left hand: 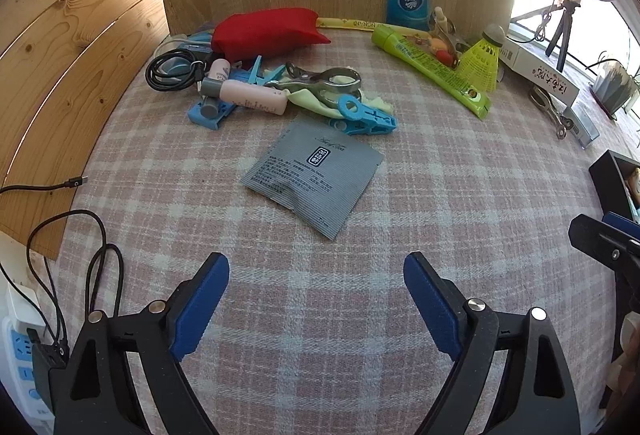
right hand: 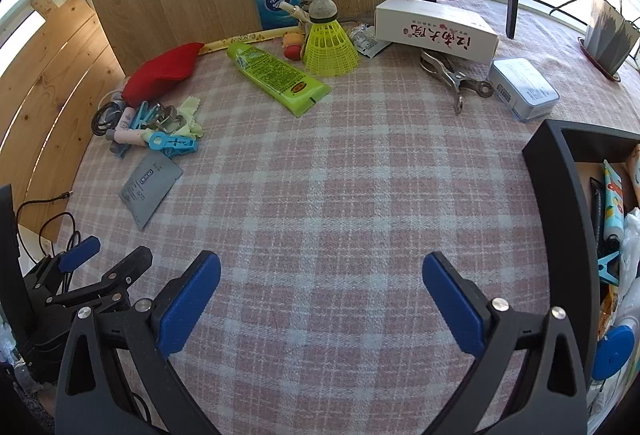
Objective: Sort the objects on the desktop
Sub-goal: 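Move the left gripper toward the red cloth pouch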
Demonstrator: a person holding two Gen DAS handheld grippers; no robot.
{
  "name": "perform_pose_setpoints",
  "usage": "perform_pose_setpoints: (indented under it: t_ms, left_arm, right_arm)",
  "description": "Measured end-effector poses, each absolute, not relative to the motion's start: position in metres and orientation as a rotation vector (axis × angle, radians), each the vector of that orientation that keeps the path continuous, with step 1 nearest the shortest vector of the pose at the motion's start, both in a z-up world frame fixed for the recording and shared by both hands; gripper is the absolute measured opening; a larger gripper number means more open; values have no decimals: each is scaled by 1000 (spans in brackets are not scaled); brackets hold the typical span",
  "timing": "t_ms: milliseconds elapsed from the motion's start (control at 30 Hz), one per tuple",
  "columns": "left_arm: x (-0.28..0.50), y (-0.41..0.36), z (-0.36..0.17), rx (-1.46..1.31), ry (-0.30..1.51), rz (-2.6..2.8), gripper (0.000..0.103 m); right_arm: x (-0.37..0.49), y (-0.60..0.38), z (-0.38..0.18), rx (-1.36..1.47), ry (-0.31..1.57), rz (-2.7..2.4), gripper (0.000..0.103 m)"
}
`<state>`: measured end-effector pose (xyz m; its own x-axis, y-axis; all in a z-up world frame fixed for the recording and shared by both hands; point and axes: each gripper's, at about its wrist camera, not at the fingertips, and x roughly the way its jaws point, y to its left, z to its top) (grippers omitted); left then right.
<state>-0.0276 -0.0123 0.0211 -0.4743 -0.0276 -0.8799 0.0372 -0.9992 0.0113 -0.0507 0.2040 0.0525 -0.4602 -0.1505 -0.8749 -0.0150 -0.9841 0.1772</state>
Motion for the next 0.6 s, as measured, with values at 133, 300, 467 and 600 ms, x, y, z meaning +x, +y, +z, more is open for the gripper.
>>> perform_pose_setpoints:
  t_ms: [133,300,467,600]
  left_arm:
    - [-38,-27,50,1534,10,-2685,86]
    - [-62,-53,89,1452,8,-2706,84]
    - [-83,-67,108,1446,55,-2708,84]
    - [-112,-82,114,1491,122,-2695,79]
  right_arm:
    - [-65,194,83,1517,-171,-2643,84]
    - [-83,185,110,1472,-127,-2641,67]
    - [-104,174,133,1433,-150,-2613,67]
    - [-131,160,145,1440,-168,-2569,67]
